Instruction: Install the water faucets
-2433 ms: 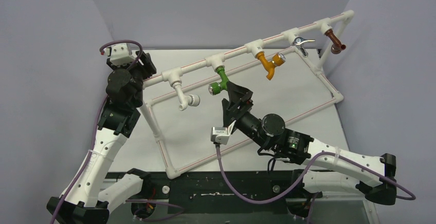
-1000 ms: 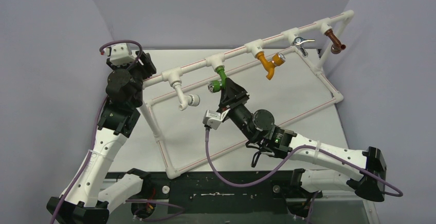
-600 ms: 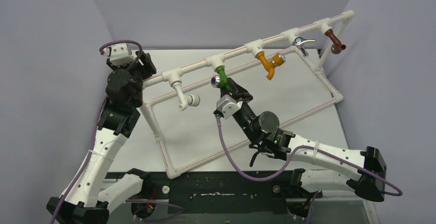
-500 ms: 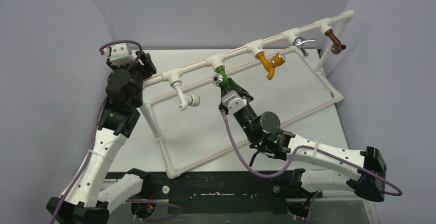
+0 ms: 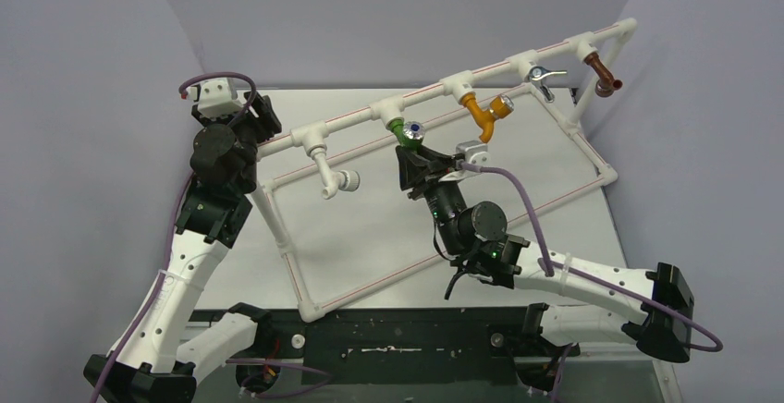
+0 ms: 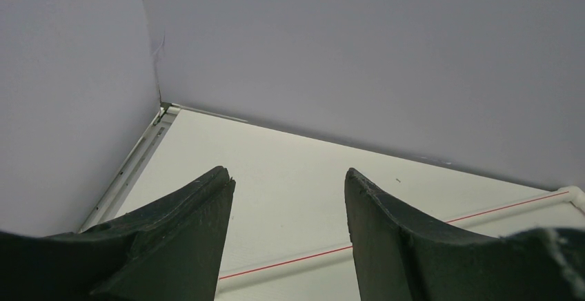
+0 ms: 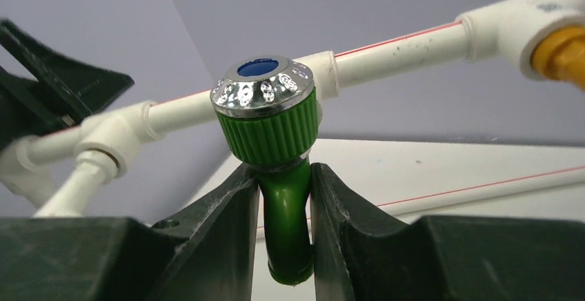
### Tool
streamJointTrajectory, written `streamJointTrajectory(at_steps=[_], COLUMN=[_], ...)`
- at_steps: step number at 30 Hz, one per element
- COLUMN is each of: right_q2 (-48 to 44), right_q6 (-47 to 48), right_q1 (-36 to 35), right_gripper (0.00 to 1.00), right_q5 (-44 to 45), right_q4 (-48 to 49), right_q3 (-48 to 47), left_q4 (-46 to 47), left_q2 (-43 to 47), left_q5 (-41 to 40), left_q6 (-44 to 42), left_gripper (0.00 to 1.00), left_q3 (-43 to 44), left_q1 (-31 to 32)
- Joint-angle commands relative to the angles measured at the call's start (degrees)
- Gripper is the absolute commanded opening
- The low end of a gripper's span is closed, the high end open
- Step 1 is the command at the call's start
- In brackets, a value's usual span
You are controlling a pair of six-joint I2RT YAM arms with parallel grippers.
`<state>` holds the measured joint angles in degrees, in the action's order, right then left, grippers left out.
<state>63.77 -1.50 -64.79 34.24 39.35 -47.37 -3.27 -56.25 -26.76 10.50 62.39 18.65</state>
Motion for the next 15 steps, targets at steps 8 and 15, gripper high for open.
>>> streamJointTrajectory(at_steps=[8,15], right_q2=[-0.95,-1.23], right_q6=[-43.30,-63.20], right_q1=[1.07,1.13], right_gripper=[0.00,0.00], right_q5=[11.36,16.13], right_q4=[6.08,-6.20], right_q3=[-3.26,-5.83], left_q4=[-13.76,-13.70], left_q2=[-1.49,-1.27], left_q5=[2.51,2.26], left_q6=[-1.19,-1.27], left_gripper=[0.58,0.58], left_q3=[-3.47,-3.42], left_q1=[0.77,0.77])
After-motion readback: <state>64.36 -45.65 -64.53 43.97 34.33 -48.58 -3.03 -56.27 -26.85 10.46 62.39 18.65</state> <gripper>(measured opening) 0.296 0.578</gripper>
